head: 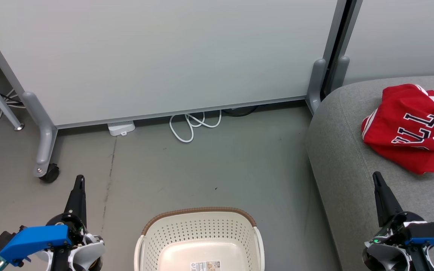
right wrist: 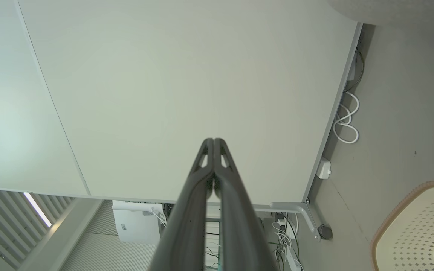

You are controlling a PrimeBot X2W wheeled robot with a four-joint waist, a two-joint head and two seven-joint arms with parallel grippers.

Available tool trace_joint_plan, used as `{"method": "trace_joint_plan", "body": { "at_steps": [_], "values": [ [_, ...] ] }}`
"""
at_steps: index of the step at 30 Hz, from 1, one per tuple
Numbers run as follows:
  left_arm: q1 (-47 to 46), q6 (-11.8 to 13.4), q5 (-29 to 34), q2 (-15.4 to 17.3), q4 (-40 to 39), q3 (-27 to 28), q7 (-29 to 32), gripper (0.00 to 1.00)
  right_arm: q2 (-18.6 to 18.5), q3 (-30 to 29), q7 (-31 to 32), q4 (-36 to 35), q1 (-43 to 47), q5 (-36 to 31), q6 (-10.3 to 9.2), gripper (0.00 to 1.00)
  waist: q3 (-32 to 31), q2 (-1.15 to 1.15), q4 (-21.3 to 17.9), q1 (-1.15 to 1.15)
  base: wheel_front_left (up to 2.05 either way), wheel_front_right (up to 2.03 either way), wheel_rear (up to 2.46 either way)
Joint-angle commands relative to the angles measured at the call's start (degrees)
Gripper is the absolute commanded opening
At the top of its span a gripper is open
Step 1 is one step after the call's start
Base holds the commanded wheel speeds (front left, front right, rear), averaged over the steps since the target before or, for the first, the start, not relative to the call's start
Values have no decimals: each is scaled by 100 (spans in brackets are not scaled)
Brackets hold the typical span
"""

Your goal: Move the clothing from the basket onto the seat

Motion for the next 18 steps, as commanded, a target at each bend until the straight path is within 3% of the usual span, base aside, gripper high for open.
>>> {"method": "trace_joint_plan", "body": {
  "at_steps": [1, 18],
  "values": [
    [-56, -22, -11, 6, -20, 16, 21, 0, -27, -9, 20, -18, -77, 14, 4, 0, 0, 0, 0, 0, 0, 0, 0],
    [-55, -22, -12, 5, -20, 15, 20, 0, -27, -8, 19, -17, -77, 14, 4, 0, 0, 0, 0, 0, 0, 0, 0]
  ]
}}
